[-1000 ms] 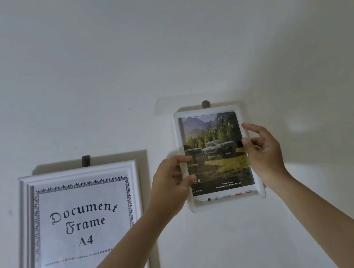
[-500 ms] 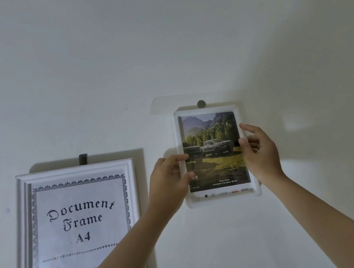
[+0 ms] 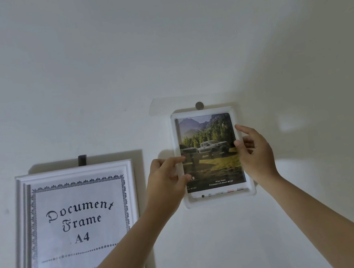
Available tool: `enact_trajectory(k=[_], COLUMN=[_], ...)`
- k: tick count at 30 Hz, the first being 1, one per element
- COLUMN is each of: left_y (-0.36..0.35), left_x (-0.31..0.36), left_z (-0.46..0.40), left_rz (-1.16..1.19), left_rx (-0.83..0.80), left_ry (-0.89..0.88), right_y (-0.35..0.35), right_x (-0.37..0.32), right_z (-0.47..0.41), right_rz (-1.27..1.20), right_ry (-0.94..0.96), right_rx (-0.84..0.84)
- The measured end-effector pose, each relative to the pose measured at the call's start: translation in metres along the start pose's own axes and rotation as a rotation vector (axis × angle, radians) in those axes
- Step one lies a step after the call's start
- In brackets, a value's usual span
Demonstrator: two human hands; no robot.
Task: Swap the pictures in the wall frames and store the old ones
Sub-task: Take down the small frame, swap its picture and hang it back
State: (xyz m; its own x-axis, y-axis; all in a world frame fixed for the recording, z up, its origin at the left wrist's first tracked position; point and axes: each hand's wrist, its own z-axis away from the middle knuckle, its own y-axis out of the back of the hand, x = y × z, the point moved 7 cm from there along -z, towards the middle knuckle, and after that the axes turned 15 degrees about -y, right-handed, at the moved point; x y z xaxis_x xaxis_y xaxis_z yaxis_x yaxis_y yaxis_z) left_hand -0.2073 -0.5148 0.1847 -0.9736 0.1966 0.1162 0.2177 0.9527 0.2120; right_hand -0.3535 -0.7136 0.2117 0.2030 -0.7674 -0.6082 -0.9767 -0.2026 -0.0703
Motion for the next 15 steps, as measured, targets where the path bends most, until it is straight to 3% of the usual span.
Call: enact_trajectory(k=[15], left_y=[0.007], left_x=[0.001], left_z=[0.014], left_rz=[0.030], left_rx=[0.007], left_ry=[0.022], right_y=[0.002], right_x=[-0.002], right_z=[0.005], right_rz=[-0.002], right_ry=[-0.042], right_rx=[-0.019])
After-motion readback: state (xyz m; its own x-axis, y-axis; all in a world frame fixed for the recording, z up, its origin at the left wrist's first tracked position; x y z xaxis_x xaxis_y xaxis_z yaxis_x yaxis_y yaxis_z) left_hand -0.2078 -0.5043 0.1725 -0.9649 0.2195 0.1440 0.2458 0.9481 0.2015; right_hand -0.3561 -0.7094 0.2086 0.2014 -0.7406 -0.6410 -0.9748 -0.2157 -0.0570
